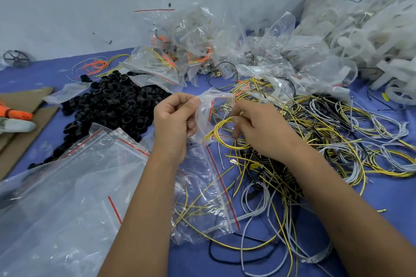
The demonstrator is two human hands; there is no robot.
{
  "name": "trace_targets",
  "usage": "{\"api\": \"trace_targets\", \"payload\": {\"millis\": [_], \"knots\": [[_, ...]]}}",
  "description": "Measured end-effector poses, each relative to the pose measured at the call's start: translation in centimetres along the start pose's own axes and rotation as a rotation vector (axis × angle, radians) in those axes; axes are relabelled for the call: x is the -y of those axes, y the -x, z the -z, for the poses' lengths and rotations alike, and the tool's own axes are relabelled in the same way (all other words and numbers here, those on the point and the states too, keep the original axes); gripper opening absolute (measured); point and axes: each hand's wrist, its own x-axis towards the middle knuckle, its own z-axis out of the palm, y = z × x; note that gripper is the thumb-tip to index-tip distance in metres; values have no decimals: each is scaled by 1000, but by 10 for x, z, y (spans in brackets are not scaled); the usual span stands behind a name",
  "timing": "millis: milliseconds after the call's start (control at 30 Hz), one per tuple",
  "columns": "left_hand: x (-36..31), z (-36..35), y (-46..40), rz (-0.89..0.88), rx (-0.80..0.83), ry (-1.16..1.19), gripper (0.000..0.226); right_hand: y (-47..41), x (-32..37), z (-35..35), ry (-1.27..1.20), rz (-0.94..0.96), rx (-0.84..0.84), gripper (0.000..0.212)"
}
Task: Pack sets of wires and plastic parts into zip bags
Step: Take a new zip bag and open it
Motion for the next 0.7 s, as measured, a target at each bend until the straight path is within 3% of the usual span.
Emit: {"api": "trace_targets", "payload": {"millis": [100, 200, 267, 500, 600, 700], "knots": [[4, -3, 0, -78, -58, -175, 16, -3, -2, 7, -159, -87, -151, 14], [7, -9, 1, -139, -126, -278, 15, -3, -6, 15, -77, -90, -438, 9], [8, -14, 3, -178, -146, -309, 15, -1, -3, 16, -33, -41, -516, 7], [7, -39, 18, -386, -84, -469, 18, 2, 17, -2, 127, 39, -472, 10], [8, -51, 28, -529, -42, -625, 15, 1, 15, -6, -36, -55, -392, 14], [10, -60, 36, -620, -23, -712, 15, 2, 11, -7, -402, -235, -252, 20]]}}
